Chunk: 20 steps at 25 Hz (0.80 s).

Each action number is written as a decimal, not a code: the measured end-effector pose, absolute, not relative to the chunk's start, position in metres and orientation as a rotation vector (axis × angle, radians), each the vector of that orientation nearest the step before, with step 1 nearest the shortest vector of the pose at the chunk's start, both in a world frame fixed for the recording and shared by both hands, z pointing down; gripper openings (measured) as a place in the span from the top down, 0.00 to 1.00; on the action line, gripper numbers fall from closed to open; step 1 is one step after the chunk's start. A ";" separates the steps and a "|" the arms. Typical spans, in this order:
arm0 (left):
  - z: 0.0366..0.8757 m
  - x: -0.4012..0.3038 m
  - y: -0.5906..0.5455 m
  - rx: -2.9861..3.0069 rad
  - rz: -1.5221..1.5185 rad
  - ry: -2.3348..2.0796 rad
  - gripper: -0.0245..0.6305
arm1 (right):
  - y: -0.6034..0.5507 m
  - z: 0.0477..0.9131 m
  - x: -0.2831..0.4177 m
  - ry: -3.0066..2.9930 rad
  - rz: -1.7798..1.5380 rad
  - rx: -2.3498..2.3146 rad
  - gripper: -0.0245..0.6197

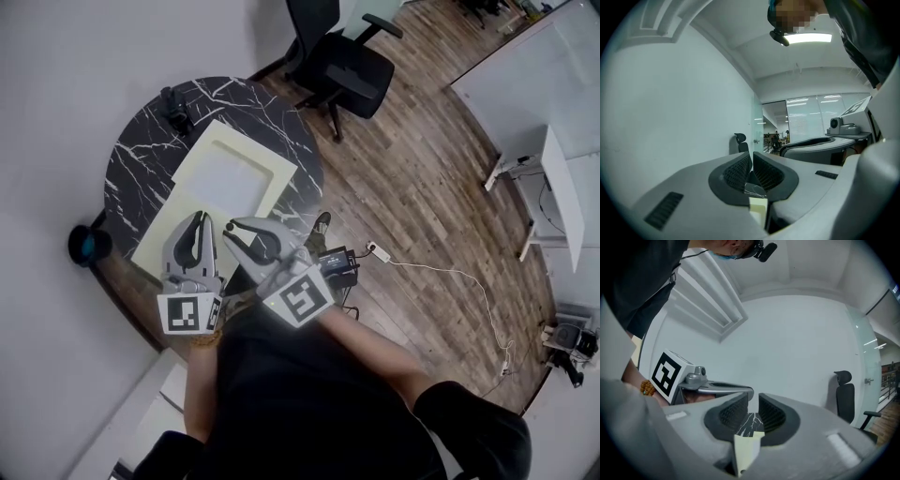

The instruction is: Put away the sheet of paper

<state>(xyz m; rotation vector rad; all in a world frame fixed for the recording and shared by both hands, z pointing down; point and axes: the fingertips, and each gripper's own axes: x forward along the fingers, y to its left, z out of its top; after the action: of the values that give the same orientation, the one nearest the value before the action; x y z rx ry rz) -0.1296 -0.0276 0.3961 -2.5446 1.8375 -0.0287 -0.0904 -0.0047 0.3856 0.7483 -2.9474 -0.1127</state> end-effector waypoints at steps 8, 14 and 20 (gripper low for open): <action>0.362 -0.125 -0.018 -2.462 0.031 1.781 0.92 | -0.006 0.353 -0.100 -3.000 -0.224 0.765 0.96; 0.365 -0.113 -0.005 -2.529 0.013 1.769 0.93 | -0.006 0.356 -0.090 -2.978 -0.221 0.801 0.96; 0.388 -0.101 0.009 -2.613 -0.078 1.738 0.93 | 0.007 0.370 -0.088 -2.972 -0.157 0.799 0.96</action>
<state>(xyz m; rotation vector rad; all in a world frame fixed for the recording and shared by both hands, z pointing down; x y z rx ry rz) -0.1011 0.0093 0.3884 -2.6130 1.7384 -0.0777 -0.0884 0.0074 0.3702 0.7993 -2.9722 -0.1568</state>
